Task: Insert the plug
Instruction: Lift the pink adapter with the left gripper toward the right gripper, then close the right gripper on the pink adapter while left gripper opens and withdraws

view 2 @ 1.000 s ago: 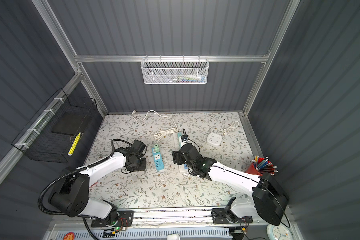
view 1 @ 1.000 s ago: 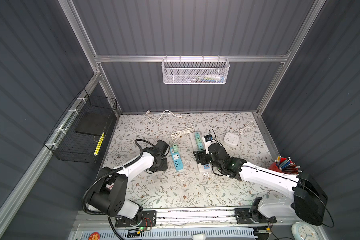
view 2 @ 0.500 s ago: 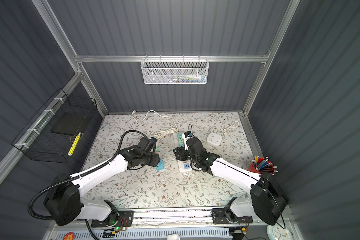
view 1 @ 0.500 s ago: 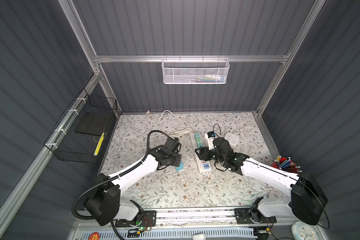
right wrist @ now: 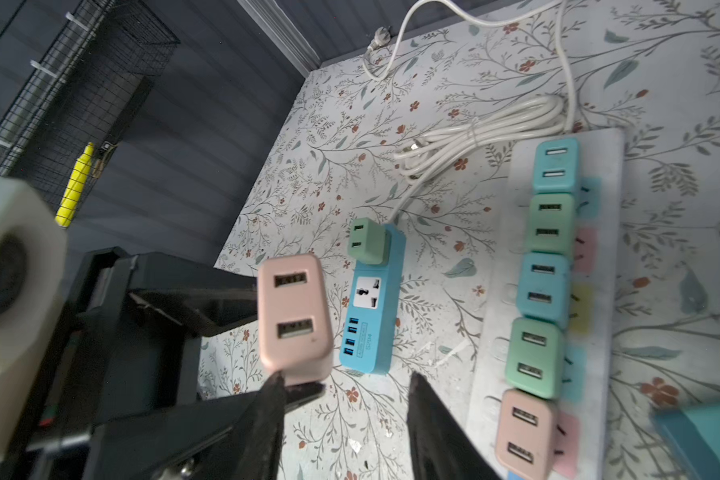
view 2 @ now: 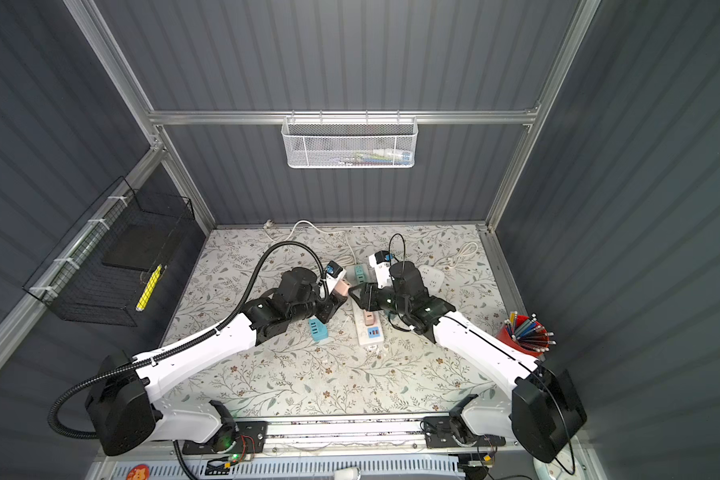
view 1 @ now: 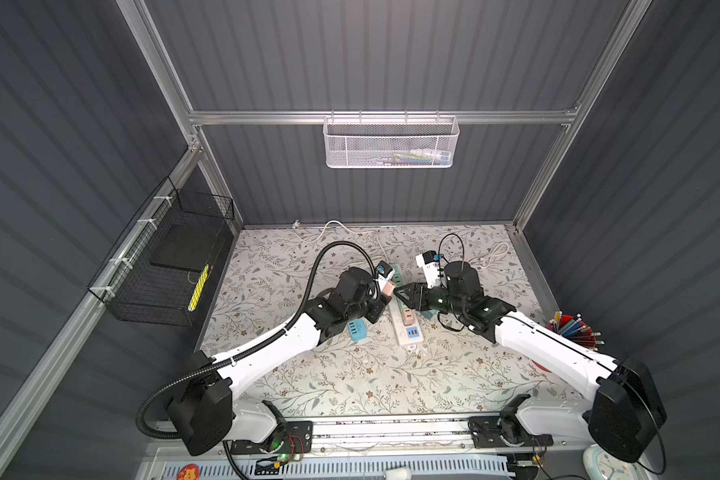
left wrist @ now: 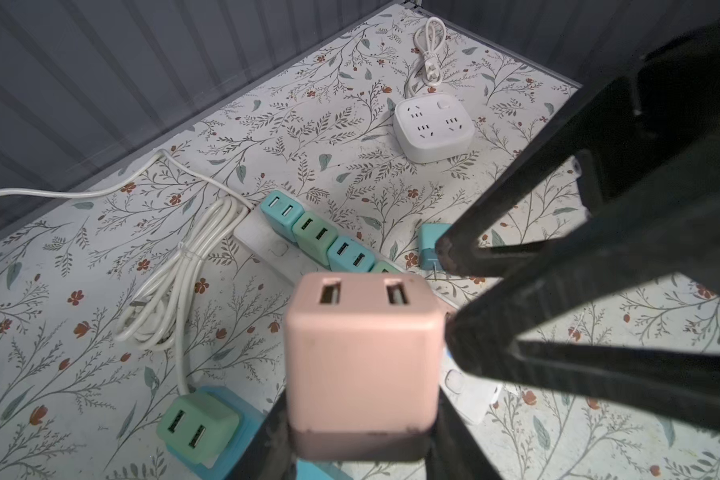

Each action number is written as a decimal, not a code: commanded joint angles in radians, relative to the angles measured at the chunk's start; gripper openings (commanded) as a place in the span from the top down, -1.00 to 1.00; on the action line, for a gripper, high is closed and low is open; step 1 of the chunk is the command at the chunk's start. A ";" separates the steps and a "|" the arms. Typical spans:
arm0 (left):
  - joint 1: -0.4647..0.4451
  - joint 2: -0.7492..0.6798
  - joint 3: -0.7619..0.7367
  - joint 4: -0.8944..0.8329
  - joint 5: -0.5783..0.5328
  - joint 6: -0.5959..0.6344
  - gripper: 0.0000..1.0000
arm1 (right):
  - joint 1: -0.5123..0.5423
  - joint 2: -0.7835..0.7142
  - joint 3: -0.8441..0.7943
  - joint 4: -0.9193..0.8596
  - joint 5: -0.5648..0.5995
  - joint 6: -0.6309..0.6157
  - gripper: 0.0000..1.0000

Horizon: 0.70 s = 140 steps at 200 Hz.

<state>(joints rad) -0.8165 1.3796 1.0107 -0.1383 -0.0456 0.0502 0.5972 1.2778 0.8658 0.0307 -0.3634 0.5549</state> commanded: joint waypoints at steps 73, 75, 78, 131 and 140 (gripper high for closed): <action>0.000 -0.011 -0.026 0.055 0.094 0.002 0.47 | 0.000 0.087 0.050 0.141 -0.096 0.068 0.17; 0.000 -0.012 -0.027 0.055 0.093 0.001 0.46 | 0.000 0.089 0.053 0.143 -0.097 0.071 0.19; -0.001 -0.013 -0.028 0.056 0.092 0.002 0.46 | 0.001 0.092 0.056 0.144 -0.101 0.072 0.21; 0.000 -0.016 -0.018 0.038 0.062 -0.007 -0.26 | 0.009 0.104 0.049 0.146 -0.094 0.079 0.54; -0.001 -0.020 -0.007 0.021 0.043 -0.008 -0.45 | 0.015 0.096 0.044 0.145 -0.073 0.076 0.55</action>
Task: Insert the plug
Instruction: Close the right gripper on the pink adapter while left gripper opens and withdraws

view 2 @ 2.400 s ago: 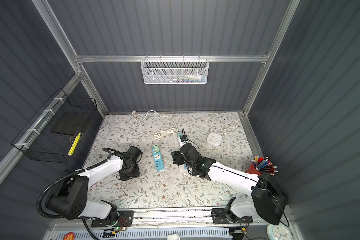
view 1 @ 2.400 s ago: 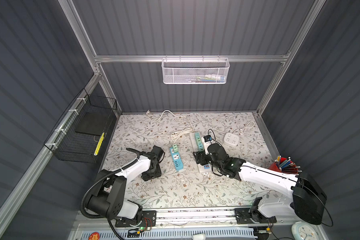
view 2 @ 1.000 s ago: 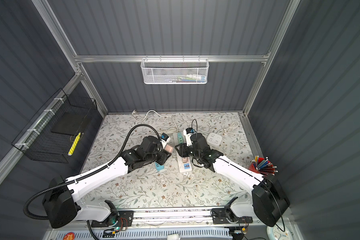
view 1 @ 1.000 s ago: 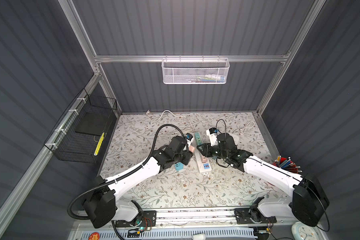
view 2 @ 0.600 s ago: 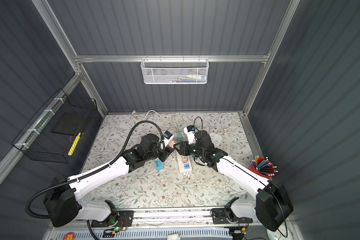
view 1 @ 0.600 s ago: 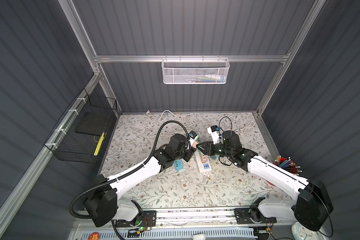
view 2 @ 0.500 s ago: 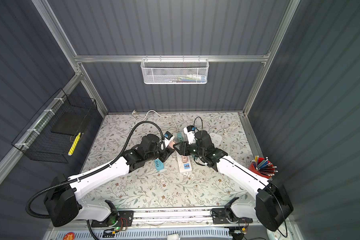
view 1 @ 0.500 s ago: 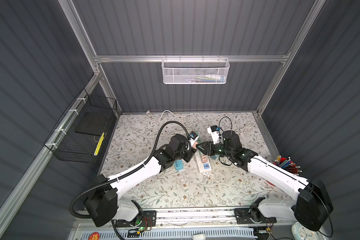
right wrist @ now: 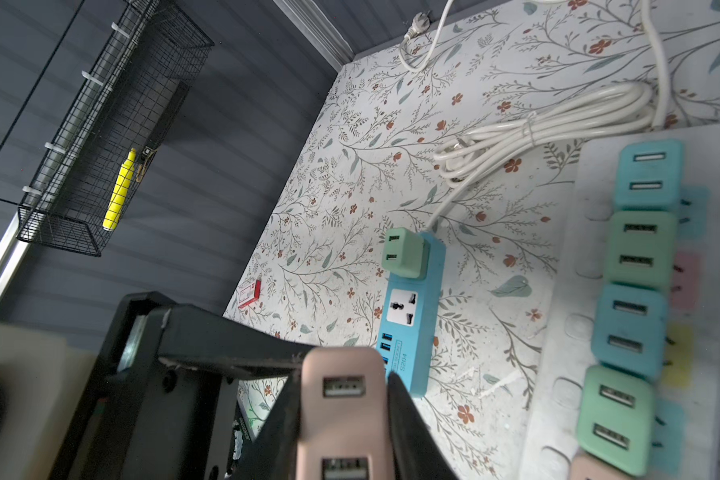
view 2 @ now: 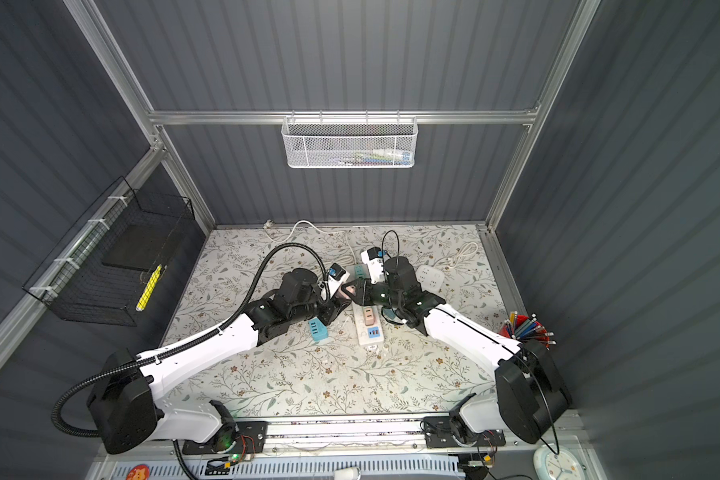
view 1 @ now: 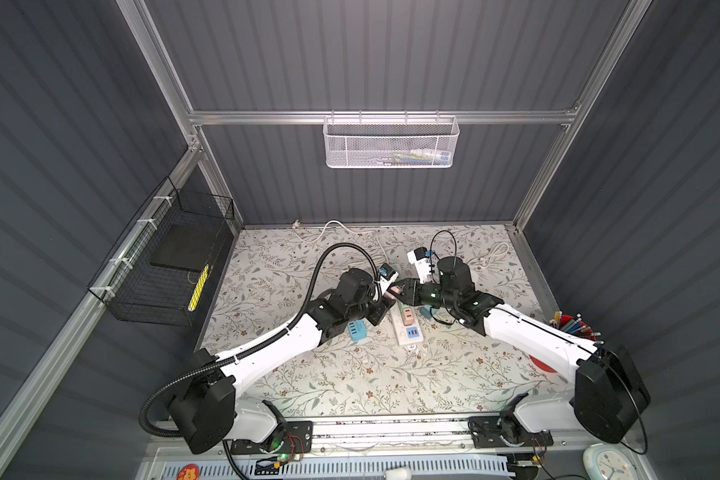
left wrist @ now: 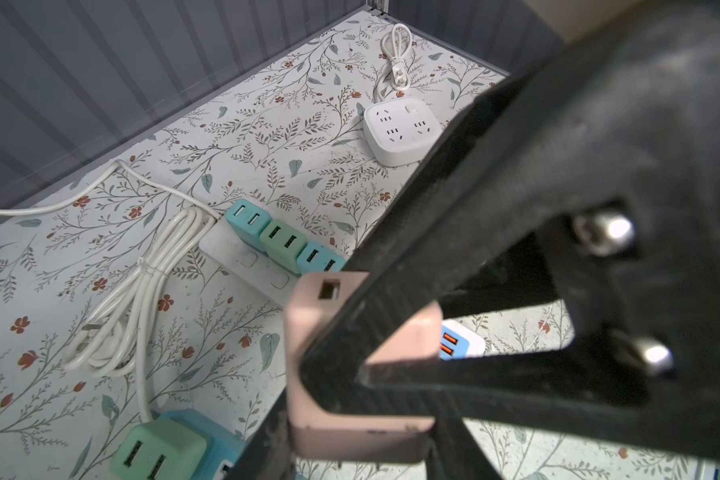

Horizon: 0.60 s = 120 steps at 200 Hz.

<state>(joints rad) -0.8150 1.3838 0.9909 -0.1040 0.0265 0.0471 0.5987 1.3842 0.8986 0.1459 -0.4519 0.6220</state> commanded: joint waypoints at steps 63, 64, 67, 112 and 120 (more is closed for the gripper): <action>0.013 -0.202 0.001 0.183 -0.366 -0.112 -0.99 | 0.100 -0.066 0.047 -0.047 0.345 -0.124 0.58; 0.017 -0.202 0.001 0.186 -0.375 -0.117 -0.99 | 0.102 -0.066 0.046 -0.046 0.351 -0.125 0.58; 0.025 -0.202 0.003 0.190 -0.398 -0.135 -0.99 | 0.108 -0.063 0.046 -0.046 0.368 -0.130 0.58; 0.321 -0.103 0.078 0.032 -0.367 -0.492 -1.00 | 0.272 0.035 0.038 0.049 0.586 -0.197 0.56; 0.353 -0.087 0.090 -0.003 -0.353 -0.530 -1.00 | 0.300 0.060 0.039 0.076 0.608 -0.201 0.55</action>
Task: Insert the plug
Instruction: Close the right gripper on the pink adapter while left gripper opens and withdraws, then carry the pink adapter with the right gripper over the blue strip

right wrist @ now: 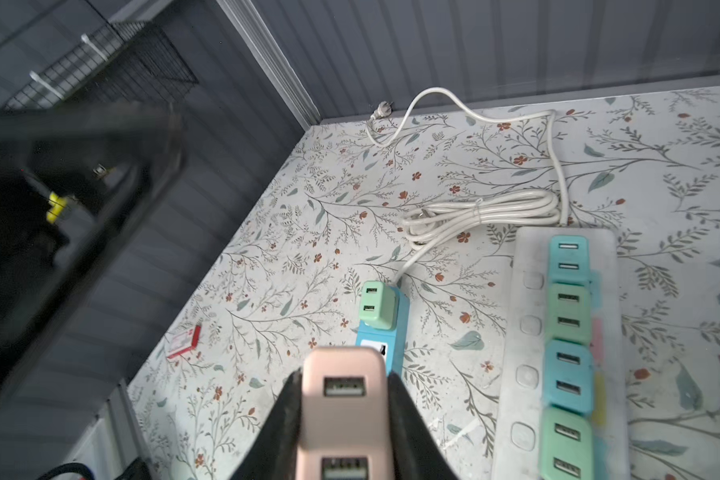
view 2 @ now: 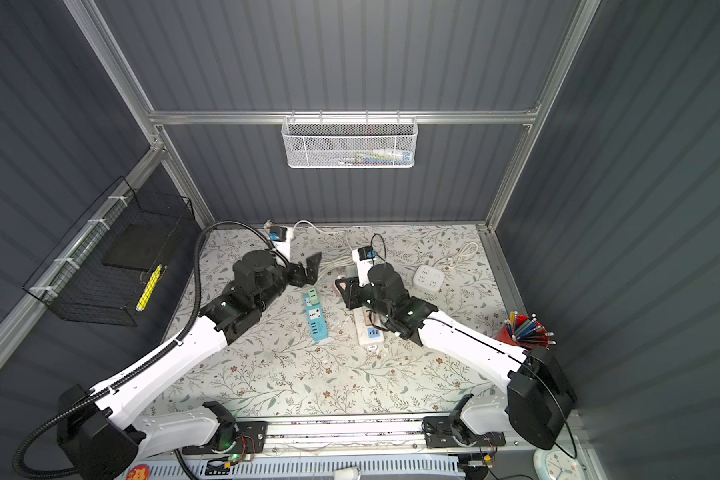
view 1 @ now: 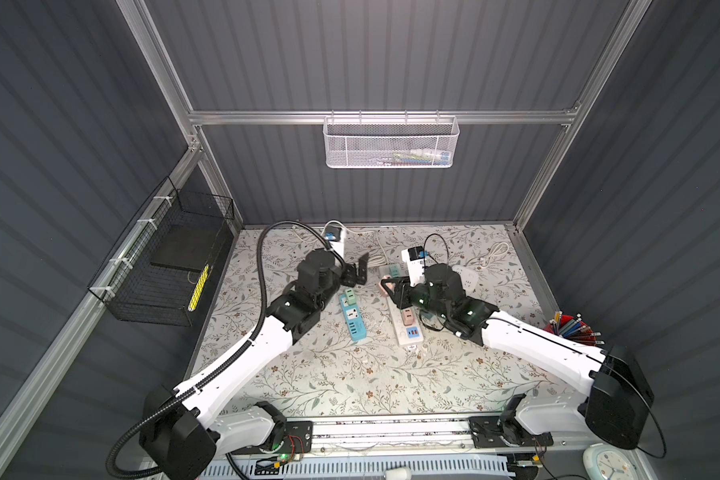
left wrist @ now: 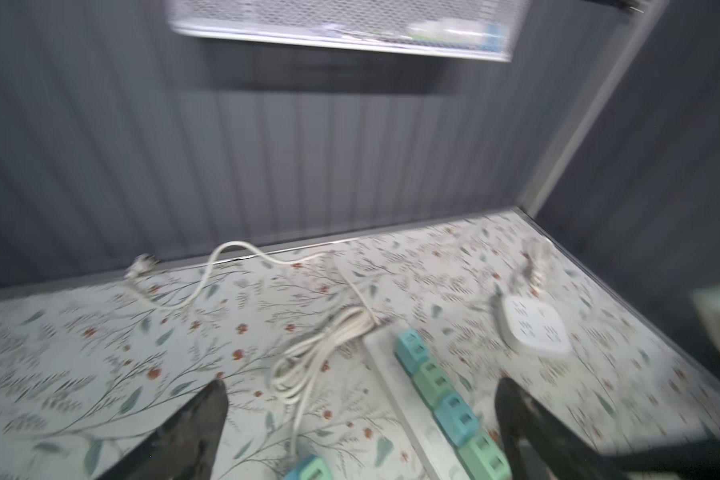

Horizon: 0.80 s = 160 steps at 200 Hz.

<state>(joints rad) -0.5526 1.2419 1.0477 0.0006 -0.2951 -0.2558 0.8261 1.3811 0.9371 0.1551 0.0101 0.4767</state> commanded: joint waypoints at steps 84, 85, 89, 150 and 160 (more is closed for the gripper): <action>0.165 0.029 0.014 -0.170 -0.034 -0.269 -1.00 | 0.222 0.360 0.006 0.360 0.441 -0.062 0.55; 0.165 0.029 0.013 -0.169 -0.034 -0.270 -1.00 | 0.222 0.361 0.007 0.361 0.442 -0.061 0.55; 0.166 0.026 0.009 -0.167 -0.032 -0.269 -1.00 | 0.222 0.371 0.009 0.364 0.446 -0.060 0.55; 0.164 0.024 -0.011 -0.155 -0.019 -0.273 -1.00 | 0.216 0.481 0.053 0.390 0.452 -0.092 0.54; 0.164 0.024 -0.012 -0.154 -0.022 -0.273 -1.00 | 0.214 0.495 0.070 0.387 0.459 -0.102 0.54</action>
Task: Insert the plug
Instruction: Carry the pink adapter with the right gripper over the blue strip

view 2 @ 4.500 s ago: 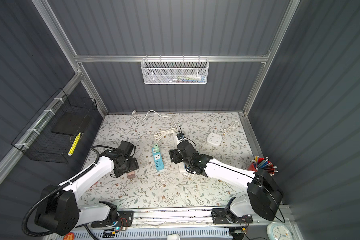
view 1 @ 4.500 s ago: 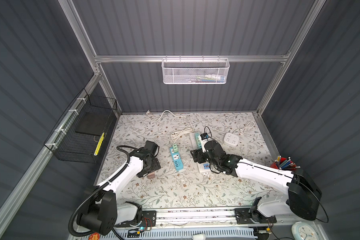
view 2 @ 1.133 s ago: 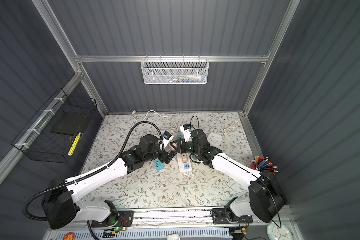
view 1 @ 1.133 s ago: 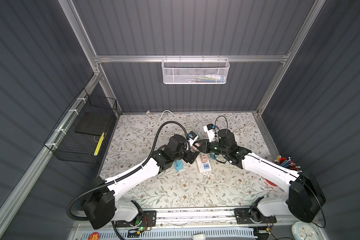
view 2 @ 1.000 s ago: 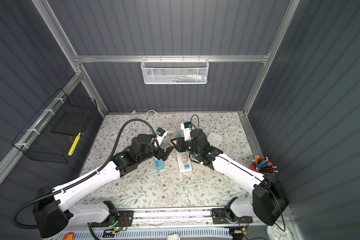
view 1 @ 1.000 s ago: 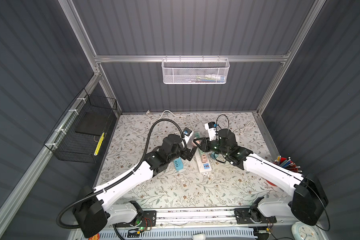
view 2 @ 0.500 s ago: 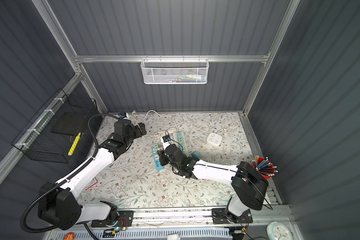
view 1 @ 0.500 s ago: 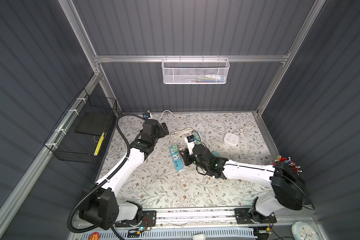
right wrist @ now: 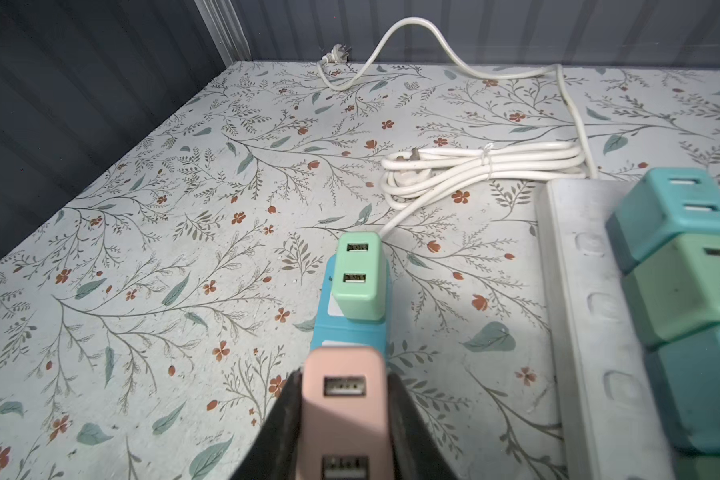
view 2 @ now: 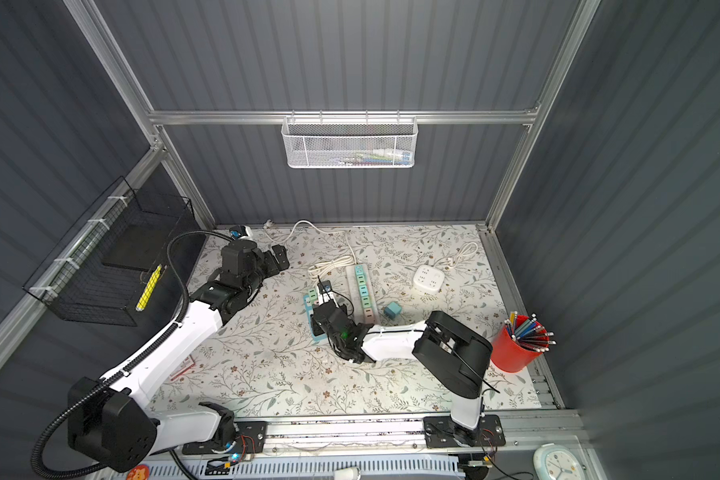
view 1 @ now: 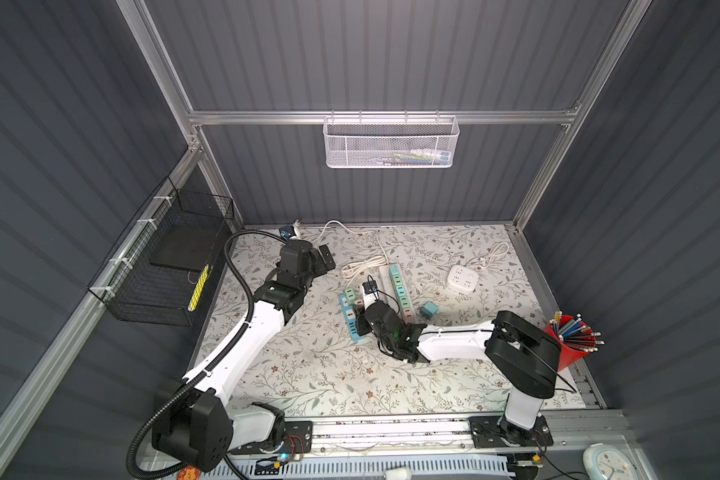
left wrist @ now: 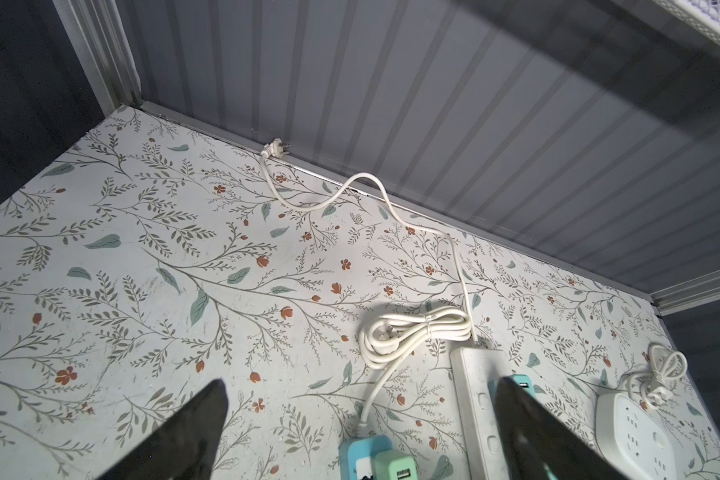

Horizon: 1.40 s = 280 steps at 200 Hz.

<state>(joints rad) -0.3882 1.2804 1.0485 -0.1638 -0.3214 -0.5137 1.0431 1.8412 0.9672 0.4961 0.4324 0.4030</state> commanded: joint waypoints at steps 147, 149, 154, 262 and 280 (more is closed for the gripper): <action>0.000 -0.017 -0.016 0.014 0.034 -0.023 -1.00 | -0.012 0.122 0.078 0.008 0.077 0.014 0.53; 0.000 -0.018 -0.017 0.014 0.034 -0.023 -1.00 | -0.012 0.122 0.076 0.009 0.078 0.013 0.53; 0.000 -0.017 -0.017 0.012 0.031 -0.024 -1.00 | -0.013 0.125 0.076 0.009 0.078 0.014 0.53; 0.001 -0.013 -0.012 0.010 0.031 -0.019 -1.00 | 0.007 0.179 0.086 0.009 0.111 -0.006 0.52; 0.000 -0.019 -0.013 0.010 0.029 -0.017 -1.00 | 0.015 0.192 0.106 -0.018 0.120 -0.020 0.52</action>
<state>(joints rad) -0.3882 1.2800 1.0401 -0.1635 -0.2947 -0.5285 1.0466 1.9915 1.0420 0.5316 0.5297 0.4099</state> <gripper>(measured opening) 0.998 0.292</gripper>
